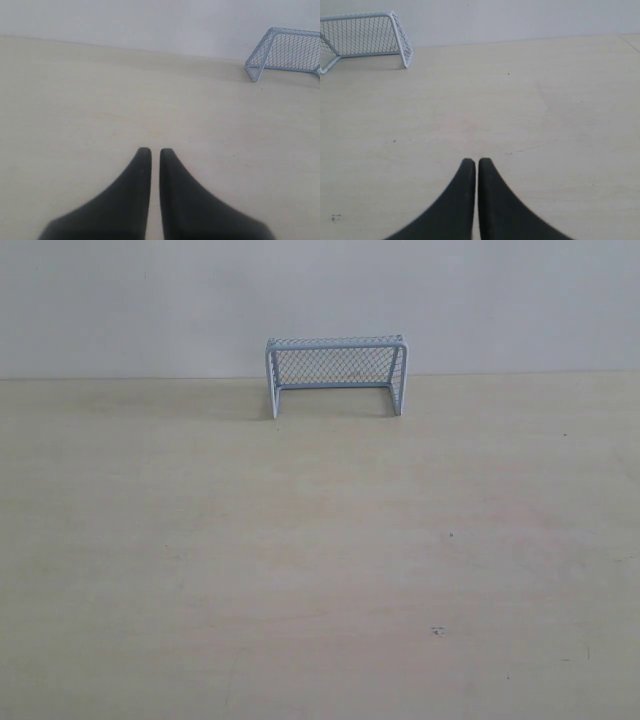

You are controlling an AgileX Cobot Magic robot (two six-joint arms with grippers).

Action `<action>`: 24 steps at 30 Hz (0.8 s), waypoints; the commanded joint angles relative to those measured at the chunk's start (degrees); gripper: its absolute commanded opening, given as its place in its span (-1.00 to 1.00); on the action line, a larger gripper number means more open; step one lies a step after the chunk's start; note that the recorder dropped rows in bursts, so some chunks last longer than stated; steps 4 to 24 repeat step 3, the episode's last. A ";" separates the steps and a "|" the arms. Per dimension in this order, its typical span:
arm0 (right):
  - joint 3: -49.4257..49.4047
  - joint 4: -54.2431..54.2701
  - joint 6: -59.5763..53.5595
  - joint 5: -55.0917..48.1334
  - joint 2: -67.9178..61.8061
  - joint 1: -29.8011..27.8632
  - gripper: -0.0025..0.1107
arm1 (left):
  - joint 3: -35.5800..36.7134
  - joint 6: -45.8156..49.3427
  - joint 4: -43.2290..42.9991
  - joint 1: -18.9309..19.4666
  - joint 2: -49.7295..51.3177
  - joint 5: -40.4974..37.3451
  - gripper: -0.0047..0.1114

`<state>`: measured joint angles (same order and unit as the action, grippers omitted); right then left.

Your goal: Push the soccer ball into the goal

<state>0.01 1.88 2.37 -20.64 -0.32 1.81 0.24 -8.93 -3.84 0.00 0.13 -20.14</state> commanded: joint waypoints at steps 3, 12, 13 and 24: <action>-0.01 -0.10 0.11 0.27 0.32 -0.12 -0.96 | -0.24 -0.53 0.26 0.11 -0.13 0.66 -0.81; -0.01 -0.10 0.11 0.27 0.32 -0.12 -0.96 | -0.24 -0.53 0.26 0.11 -0.13 0.66 -0.81; -0.01 -0.10 0.11 0.27 0.32 -0.12 -0.96 | -0.24 -0.53 0.26 0.11 -0.13 0.66 -0.81; -0.01 -0.10 0.11 0.27 0.32 -0.12 -0.96 | -0.24 -0.53 0.26 0.11 -0.13 0.66 -0.81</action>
